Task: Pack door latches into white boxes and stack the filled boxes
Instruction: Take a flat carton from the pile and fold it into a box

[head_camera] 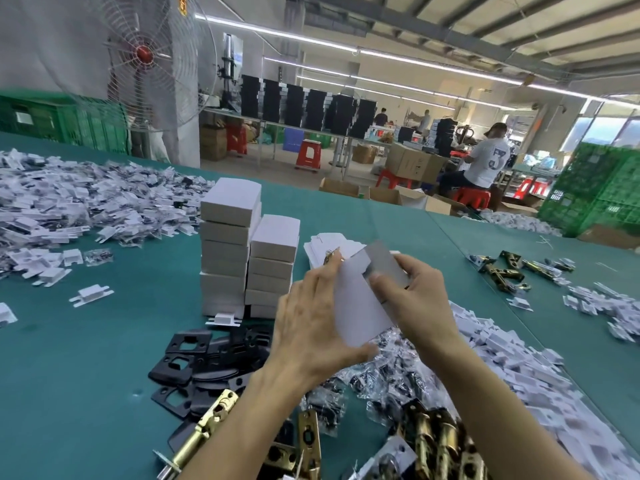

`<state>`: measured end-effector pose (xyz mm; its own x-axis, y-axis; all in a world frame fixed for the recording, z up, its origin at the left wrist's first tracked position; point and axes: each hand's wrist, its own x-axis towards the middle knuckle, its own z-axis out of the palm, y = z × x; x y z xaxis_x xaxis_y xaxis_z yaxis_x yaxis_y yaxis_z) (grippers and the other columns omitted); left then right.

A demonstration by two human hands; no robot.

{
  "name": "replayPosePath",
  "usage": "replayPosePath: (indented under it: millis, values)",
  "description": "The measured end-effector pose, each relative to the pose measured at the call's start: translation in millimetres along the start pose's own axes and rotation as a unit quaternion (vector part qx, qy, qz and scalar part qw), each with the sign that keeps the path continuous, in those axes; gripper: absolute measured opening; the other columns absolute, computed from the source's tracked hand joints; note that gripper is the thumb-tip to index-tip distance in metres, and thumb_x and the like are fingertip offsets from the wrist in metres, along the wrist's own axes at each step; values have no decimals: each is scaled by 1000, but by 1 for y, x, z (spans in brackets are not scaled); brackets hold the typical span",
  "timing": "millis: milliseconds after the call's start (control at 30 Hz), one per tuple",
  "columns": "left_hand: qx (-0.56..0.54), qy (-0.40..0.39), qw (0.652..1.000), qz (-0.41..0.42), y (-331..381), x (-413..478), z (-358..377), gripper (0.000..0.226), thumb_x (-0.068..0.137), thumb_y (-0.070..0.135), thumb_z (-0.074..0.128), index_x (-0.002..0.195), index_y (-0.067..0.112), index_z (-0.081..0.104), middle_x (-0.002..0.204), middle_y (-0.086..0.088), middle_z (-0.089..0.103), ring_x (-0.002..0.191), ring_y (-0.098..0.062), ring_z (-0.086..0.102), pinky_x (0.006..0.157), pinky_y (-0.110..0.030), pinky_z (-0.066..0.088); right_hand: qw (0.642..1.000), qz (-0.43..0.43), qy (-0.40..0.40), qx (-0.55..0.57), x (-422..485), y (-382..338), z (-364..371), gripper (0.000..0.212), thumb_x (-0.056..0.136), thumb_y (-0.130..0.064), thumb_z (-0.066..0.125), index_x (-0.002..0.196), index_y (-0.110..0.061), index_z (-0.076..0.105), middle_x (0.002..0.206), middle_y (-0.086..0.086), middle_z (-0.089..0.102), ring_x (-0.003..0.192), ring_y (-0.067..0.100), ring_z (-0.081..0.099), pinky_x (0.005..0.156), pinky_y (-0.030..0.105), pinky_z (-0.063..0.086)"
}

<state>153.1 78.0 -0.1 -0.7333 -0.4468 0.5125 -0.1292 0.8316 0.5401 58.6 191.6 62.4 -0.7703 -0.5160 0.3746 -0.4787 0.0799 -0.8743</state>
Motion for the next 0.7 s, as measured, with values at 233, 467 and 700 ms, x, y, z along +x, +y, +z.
replayPosePath:
  millis: [233, 467, 700]
  values:
    - [-48, 24, 999, 8, 5, -4, -2, 114, 58, 61, 74, 153, 38, 16, 132, 8, 48, 111, -13, 47, 90, -31, 35, 985, -37, 76, -151, -3, -1, -10, 29, 83, -17, 76, 96, -30, 53, 82, -15, 59, 77, 1, 58, 54, 10, 41]
    - [21, 5, 1000, 12, 4, -3, -7, 125, 54, 74, 69, 154, 43, 1, 129, 4, 45, 112, -19, 45, 84, -37, 30, 979, -52, 76, -184, -16, 0, -6, 12, 80, -18, 79, 85, -25, 71, 87, -5, 68, 72, 4, 64, 61, 7, 44]
    - [153, 36, 988, -8, 5, -4, -9, 113, 56, 67, 58, 151, 32, 10, 124, -1, 50, 103, -23, 48, 77, -36, 25, 976, 68, -6, -206, -23, 9, 11, 33, 76, -27, 79, 107, -17, 74, 128, 4, 57, 124, 18, 52, 106, 41, 42]
